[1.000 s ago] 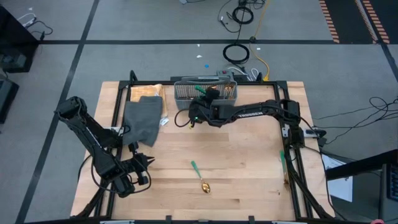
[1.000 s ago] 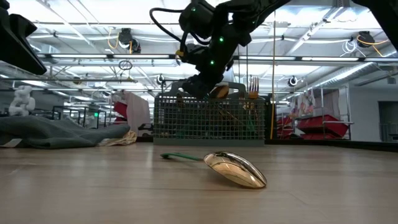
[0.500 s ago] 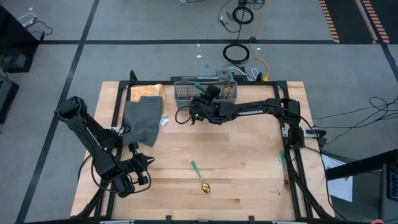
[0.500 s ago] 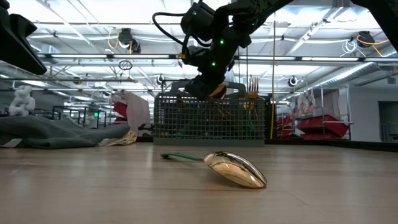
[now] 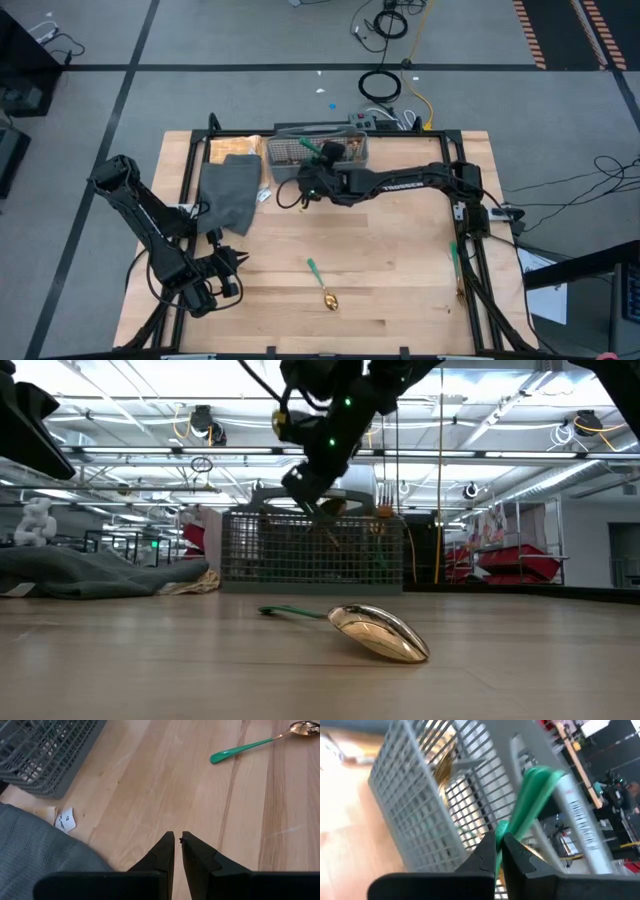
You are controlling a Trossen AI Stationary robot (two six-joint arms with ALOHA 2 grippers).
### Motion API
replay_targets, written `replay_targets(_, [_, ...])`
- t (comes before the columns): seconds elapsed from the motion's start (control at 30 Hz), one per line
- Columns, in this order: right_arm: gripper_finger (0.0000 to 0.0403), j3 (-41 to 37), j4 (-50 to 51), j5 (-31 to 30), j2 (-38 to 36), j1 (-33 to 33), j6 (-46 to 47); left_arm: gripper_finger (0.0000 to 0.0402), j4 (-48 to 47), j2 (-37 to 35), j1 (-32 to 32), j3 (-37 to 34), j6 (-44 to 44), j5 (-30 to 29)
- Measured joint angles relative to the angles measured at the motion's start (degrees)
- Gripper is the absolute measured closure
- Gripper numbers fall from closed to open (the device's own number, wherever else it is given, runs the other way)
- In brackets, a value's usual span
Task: Sort silverware
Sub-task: Adjust the green knife into the gray silverware basket
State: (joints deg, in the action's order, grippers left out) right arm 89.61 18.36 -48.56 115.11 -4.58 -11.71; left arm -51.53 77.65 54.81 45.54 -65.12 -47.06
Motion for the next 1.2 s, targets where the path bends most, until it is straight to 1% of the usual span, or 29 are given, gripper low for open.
replay_targets(0.1, [0.0403,2.2,-0.3,0.1,0.0,0.2,-1.3,0.0358,0.0,0.0,0.0,0.0,0.0,-0.5])
replay_targets(0.17, [0.0403,3.3,-0.5,2.8,0.0,0.2,-1.5,0.0358,0.0,0.0,0.0,0.0,0.0,-0.6])
replay_targets(0.27, [0.0403,4.1,-1.8,8.8,0.0,-0.5,-2.6,0.0358,0.0,0.0,0.0,0.0,0.0,-1.0])
replay_targets(0.4, [0.0403,4.0,-5.4,10.4,0.0,-0.3,-4.2,0.0358,0.2,0.0,0.0,0.0,-0.1,-1.0])
replay_targets(0.47, [0.0403,4.0,-9.0,12.8,0.0,-0.2,-6.3,0.0358,0.2,0.0,0.0,0.0,-0.1,-1.0])
replay_targets(0.63, [0.0402,4.1,-13.0,18.2,0.0,-0.6,-6.3,0.0358,0.1,0.0,0.0,0.0,-0.1,-1.2])
replay_targets(0.77, [0.0402,4.1,-14.8,18.9,0.0,-0.7,-6.5,0.0358,0.1,0.0,0.0,0.0,-0.1,-1.2])
replay_targets(0.93, [0.0402,4.0,-19.8,19.0,-0.1,-0.1,-8.3,0.0358,0.0,0.0,0.0,0.0,-0.1,-1.2])
replay_targets(1.2, [0.0402,4.1,-22.4,18.4,-0.5,-0.2,-8.6,0.0358,0.1,0.0,0.0,0.0,-0.1,-1.3])
